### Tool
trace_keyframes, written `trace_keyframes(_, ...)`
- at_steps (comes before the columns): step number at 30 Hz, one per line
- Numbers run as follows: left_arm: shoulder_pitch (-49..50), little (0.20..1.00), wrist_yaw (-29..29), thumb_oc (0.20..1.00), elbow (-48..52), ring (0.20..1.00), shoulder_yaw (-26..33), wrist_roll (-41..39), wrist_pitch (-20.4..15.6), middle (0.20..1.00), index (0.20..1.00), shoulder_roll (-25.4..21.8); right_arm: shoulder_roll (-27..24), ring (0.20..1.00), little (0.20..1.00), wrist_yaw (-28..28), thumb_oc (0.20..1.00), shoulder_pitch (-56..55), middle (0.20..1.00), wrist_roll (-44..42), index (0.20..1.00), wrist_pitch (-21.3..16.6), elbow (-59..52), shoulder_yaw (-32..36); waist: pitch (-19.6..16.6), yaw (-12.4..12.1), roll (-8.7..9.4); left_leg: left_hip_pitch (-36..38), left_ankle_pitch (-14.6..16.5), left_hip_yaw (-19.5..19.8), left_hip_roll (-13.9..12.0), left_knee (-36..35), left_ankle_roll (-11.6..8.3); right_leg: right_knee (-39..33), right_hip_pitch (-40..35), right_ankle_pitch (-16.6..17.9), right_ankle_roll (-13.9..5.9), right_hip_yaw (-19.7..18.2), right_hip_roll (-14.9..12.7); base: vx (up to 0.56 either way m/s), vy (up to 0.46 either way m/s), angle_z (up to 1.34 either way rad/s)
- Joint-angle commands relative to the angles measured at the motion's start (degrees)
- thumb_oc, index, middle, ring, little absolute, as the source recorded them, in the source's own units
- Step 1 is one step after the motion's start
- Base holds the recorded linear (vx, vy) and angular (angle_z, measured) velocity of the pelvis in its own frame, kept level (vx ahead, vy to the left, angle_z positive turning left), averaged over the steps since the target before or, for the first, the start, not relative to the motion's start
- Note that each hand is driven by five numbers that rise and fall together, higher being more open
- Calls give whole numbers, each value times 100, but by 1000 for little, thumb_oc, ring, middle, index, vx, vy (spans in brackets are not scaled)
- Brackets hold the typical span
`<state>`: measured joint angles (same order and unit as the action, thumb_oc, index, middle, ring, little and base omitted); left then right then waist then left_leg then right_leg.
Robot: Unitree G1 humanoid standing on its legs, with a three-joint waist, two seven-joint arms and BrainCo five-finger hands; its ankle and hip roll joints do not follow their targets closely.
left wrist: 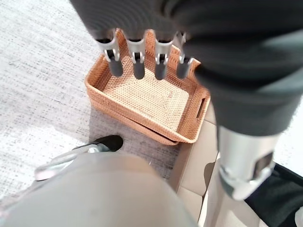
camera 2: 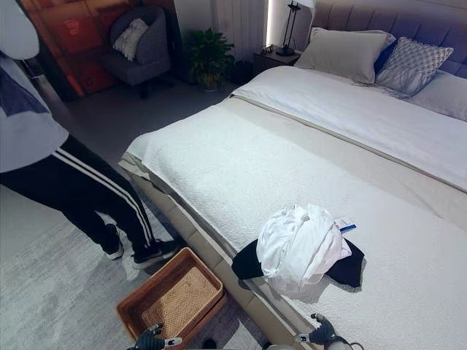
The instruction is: Pick up clothes into the bucket
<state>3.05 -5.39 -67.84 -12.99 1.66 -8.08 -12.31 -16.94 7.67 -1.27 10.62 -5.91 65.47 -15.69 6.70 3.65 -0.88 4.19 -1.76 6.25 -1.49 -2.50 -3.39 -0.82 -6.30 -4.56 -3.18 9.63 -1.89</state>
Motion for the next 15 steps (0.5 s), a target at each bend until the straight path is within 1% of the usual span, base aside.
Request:
trace_keyframes(1, -285, 1000, 66, 1000, -89, 1000, -138, 189, -83, 1000, 1000, 72, -89, 1000, 1000, 16, 1000, 243, 1000, 112, 1000, -131, -114, -287, -100, 20, 380, -289, 282, -18, 207, 318, 51, -110, 237, 382, -287, -480, -333, 0, 0, 0)
trace_keyframes(11, -274, 1000, 17, 1000, -45, 1000, -105, 105, -72, 1000, 1000, 70, -96, 1000, 1000, 67, 1000, 298, 1000, 84, 1000, -104, -175, -259, -48, 3, 379, -341, 267, 1, 203, 315, 48, -87, 293, 376, -285, -448, -339, 0, 0, 0)
trace_keyframes(14, -278, 1000, -30, 1000, -12, 1000, -90, 92, -73, 1000, 1000, 44, -245, 1000, 1000, 189, 1000, 410, 1000, -19, 1000, -128, -525, -131, -5, -12, 376, -396, 256, 20, 213, 324, 49, -70, 345, 376, -298, -421, -341, 0, 0, 0)
trace_keyframes(15, -288, 1000, -86, 1000, 41, 1000, -93, 76, -74, 1000, 1000, 17, -391, 1000, 1000, 332, 1000, 564, 1000, -207, 1000, -167, -854, 35, 43, -17, 365, -455, 241, 25, 223, 337, 51, -48, 402, 383, -305, -411, -347, 0, 0, 0)
